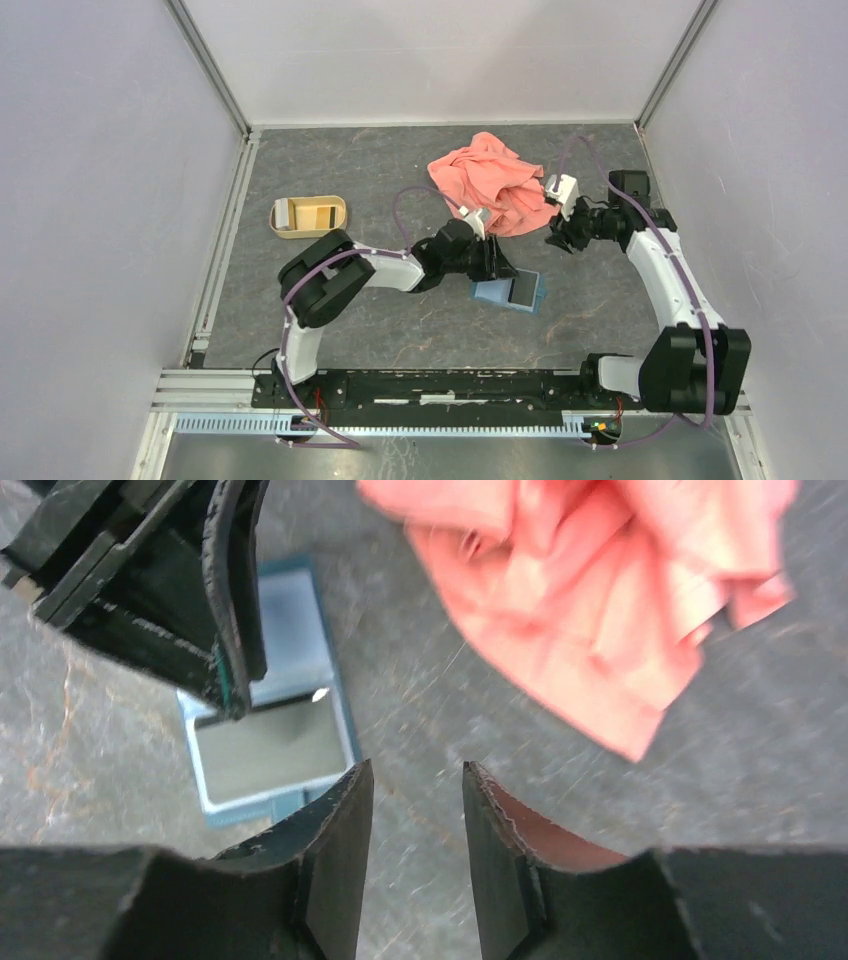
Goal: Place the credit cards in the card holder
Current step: Insert the credit card into the card holder, then pick up the credit card from the storage box.
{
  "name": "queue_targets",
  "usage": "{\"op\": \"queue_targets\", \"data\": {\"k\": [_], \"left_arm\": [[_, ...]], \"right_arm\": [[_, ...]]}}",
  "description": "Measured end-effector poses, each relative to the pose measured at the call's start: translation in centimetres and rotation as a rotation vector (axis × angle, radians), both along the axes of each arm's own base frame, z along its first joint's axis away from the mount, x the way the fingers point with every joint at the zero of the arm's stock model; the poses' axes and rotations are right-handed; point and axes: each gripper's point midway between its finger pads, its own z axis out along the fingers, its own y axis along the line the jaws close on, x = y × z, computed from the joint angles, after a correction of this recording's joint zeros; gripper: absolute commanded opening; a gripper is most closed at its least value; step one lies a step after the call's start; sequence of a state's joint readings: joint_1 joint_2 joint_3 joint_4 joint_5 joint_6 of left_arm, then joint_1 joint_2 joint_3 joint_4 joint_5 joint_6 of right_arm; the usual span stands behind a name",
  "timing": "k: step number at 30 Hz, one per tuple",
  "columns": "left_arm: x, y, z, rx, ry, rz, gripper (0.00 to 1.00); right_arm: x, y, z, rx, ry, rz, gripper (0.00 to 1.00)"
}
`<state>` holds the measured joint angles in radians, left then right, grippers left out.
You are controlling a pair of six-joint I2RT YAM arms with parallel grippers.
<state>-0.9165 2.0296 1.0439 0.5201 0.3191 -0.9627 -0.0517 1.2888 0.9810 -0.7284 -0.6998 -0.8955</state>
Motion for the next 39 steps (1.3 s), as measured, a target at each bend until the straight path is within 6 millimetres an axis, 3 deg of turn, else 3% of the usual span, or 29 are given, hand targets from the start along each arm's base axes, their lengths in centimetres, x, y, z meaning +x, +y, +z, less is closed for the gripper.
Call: {"op": "queue_targets", "data": {"k": [2, 4, 7, 9, 10, 12, 13, 16, 21, 26, 27, 35, 39], "left_arm": [[0.2, 0.2, 2.1, -0.008, -0.061, -0.006, 0.47], [0.5, 0.6, 5.1, -0.019, -0.145, -0.011, 0.47], [1.1, 1.9, 9.0, -0.001, -0.297, -0.007, 0.49], [1.8, 3.6, 10.8, 0.056, -0.397, 0.014, 0.55], [2.3, 4.7, 11.6, 0.094, -0.445, 0.031, 0.65], [3.6, 7.4, 12.8, 0.180, -0.522, 0.080, 0.95], [4.5, 9.0, 13.3, 0.227, -0.551, 0.117, 0.99], [7.8, 14.8, 14.5, 0.369, -0.603, 0.254, 1.00], [12.1, 25.6, 14.4, 0.637, -0.590, 0.484, 1.00], [13.4, 33.8, 13.1, 0.874, -0.515, 0.616, 1.00], [13.5, 34.3, 13.0, 0.888, -0.510, 0.621, 1.00], [15.0, 44.9, 12.7, 1.081, -0.431, 0.808, 1.00], [15.5, 48.7, 11.3, 1.131, -0.408, 0.836, 1.00]], "right_arm": [[0.5, 0.6, 2.1, 0.042, -0.072, -0.009, 0.65], [1.0, 1.1, 4.5, 0.081, -0.155, -0.012, 0.89], [1.3, 2.1, 7.3, 0.144, -0.286, 0.014, 0.98], [0.9, 2.9, 7.3, 0.193, -0.294, 0.041, 0.98], [0.7, 3.3, 6.9, 0.220, -0.277, 0.055, 0.98], [0.3, 4.0, 5.6, 0.264, -0.221, 0.079, 0.98], [0.1, 4.2, 4.7, 0.279, -0.189, 0.085, 0.98], [-1.0, 4.7, 2.4, 0.319, -0.113, 0.093, 0.98], [-2.0, 5.0, 0.8, 0.342, -0.072, 0.092, 0.98], [-1.8, 5.0, 0.9, 0.342, -0.084, 0.095, 0.98], [-1.8, 5.0, 0.9, 0.342, -0.083, 0.095, 0.98], [-1.8, 5.0, 0.6, 0.343, -0.074, 0.094, 0.98], [-1.8, 5.0, 0.5, 0.344, -0.068, 0.093, 0.98]]}}
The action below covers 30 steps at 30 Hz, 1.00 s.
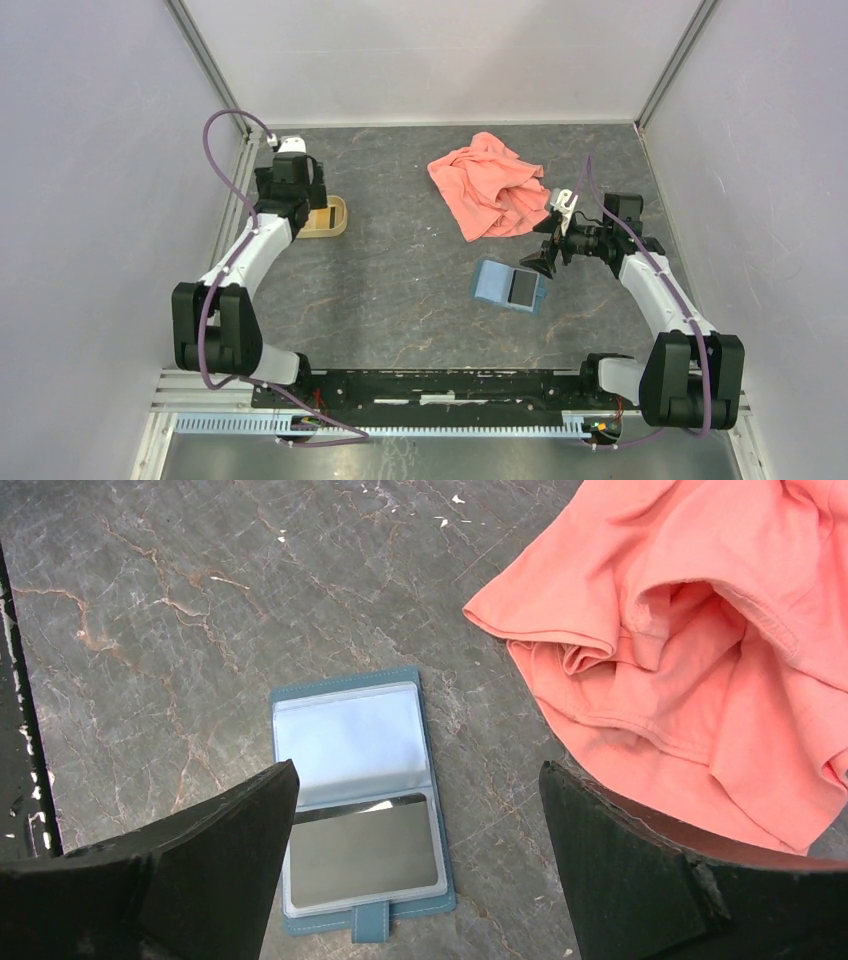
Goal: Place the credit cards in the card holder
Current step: Pick up the credit card from the storage box.
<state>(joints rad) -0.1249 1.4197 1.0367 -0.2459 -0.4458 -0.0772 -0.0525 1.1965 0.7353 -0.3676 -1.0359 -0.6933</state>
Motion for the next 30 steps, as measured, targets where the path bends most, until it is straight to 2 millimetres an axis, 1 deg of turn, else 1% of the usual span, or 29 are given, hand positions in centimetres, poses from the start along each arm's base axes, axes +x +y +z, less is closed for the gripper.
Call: {"op": "queue_targets", "data": {"k": [3, 7, 12, 14, 16, 18, 20, 25, 30], "left_arm": [[0.2, 2.4, -1.8, 0.024, 0.039, 0.013, 1.00], [0.7, 4.6, -3.9, 0.040, 0.087, 0.044, 1.00], [1.0, 6.3, -7.1, 0.035, 0.163, 0.074, 0.99], [1.6, 6.7, -8.3, 0.034, 0.200, 0.081, 0.96], [2.3, 7.1, -9.0, 0.029, 0.222, 0.085, 0.92], [2.8, 7.3, -9.4, 0.019, 0.230, 0.084, 0.89], [3.0, 7.6, -9.6, 0.003, 0.233, 0.083, 0.88], [2.8, 9.0, -9.7, -0.031, 0.233, 0.100, 0.82], [2.7, 9.0, -9.9, -0.048, 0.239, 0.092, 0.76]], "right_arm": [[0.0, 0.0, -0.1, 0.000, 0.004, 0.001, 0.98], [0.0, 0.0, -0.3, 0.002, 0.011, 0.003, 0.98], [0.0, 0.0, -0.6, 0.003, 0.023, 0.003, 0.98], [0.0, 0.0, -0.8, 0.003, 0.034, 0.003, 0.98], [-0.1, 0.0, -0.9, 0.003, 0.039, 0.003, 0.98], [0.0, 0.0, -0.9, 0.003, 0.039, 0.003, 0.98], [-0.1, 0.0, -0.9, 0.003, 0.039, 0.003, 0.98], [-0.1, 0.0, -0.9, 0.003, 0.040, 0.003, 0.98], [0.0, 0.0, -1.0, 0.004, 0.042, 0.003, 0.98]]}}
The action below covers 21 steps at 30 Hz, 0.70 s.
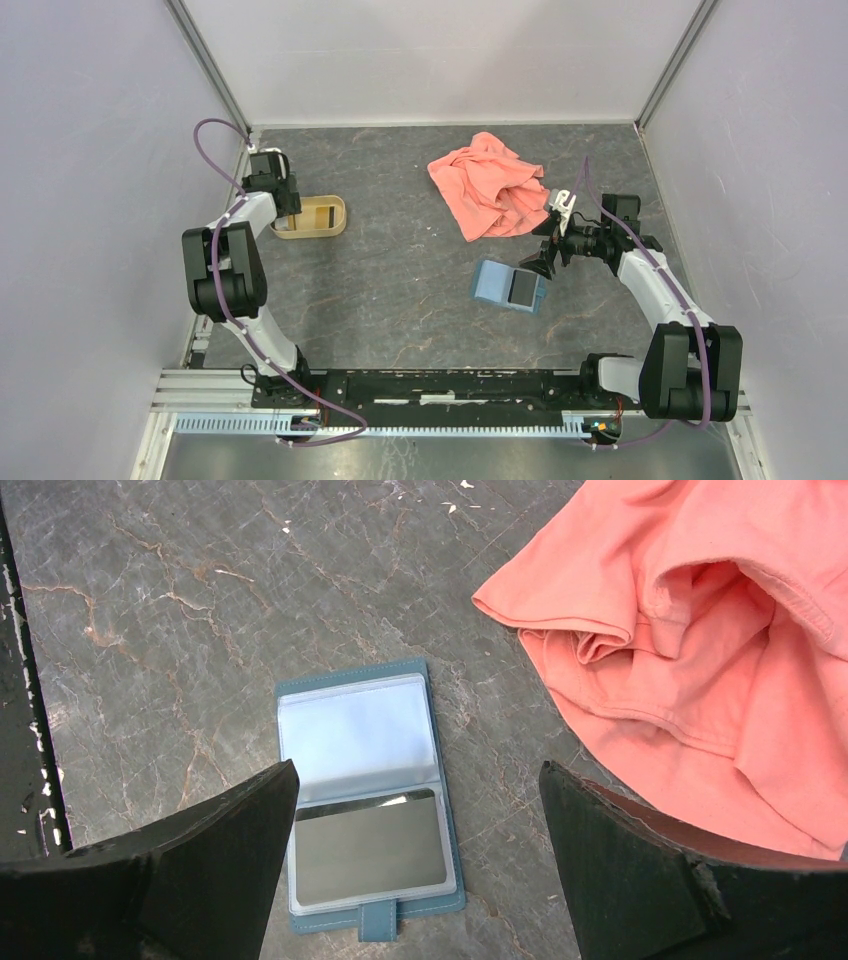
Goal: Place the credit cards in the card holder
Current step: Pick up the credit card from the storage box.
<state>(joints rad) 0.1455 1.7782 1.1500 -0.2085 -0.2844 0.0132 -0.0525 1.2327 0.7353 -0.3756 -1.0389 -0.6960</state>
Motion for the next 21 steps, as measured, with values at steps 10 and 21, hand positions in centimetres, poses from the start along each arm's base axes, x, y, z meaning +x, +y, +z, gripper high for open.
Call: {"op": "queue_targets", "data": {"k": [10, 21], "left_arm": [[-0.02, -0.33, -0.02, -0.013, 0.003, -0.012, 0.65], [-0.22, -0.52, 0.23, -0.019, 0.005, -0.018, 0.60]], "right_arm": [[0.00, 0.00, -0.01, 0.000, 0.000, 0.000, 0.98], [-0.08, -0.01, -0.06, -0.001, 0.003, 0.001, 0.98]]}}
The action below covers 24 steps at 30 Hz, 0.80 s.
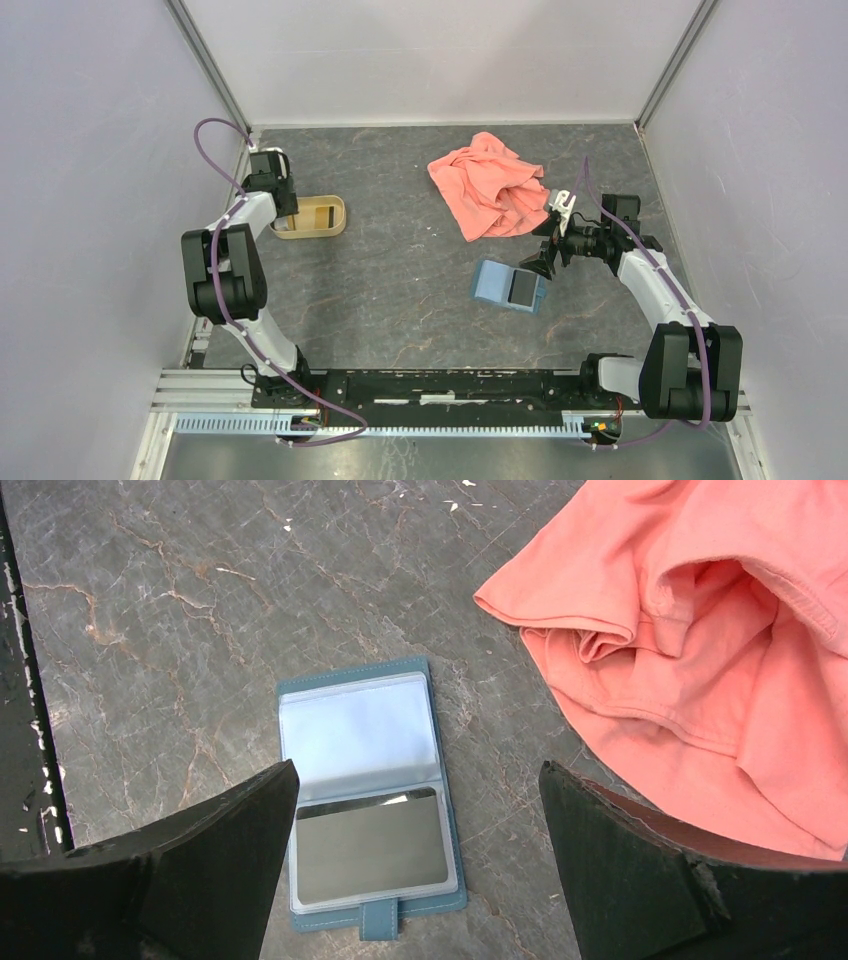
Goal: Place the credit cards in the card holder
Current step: Pick up the credit card from the storage box.
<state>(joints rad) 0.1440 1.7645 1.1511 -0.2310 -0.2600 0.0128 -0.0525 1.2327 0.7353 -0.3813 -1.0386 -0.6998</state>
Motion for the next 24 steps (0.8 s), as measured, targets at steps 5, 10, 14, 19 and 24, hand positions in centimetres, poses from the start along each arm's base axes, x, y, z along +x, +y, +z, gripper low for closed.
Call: {"op": "queue_targets", "data": {"k": [5, 10, 14, 19, 24], "left_arm": [[0.0, 0.0, 0.4, 0.001, -0.009, 0.000, 0.56], [0.1, 0.0, 1.2, 0.003, -0.026, -0.001, 0.52], [0.1, -0.1, 1.3, 0.001, -0.029, -0.003, 0.45], [0.1, -0.2, 1.3, -0.007, -0.031, -0.010, 0.34], [0.2, -0.5, 1.2, -0.020, -0.032, -0.021, 0.27]], "right_arm": [[0.0, 0.0, 0.0, -0.001, 0.000, 0.001, 0.98], [0.0, 0.0, -0.1, -0.001, 0.000, 0.001, 0.98], [0.0, 0.0, -0.1, -0.001, 0.003, 0.002, 0.98], [0.0, 0.0, -0.2, -0.001, 0.004, 0.002, 0.98], [0.0, 0.0, -0.2, -0.002, 0.004, 0.002, 0.98]]}}
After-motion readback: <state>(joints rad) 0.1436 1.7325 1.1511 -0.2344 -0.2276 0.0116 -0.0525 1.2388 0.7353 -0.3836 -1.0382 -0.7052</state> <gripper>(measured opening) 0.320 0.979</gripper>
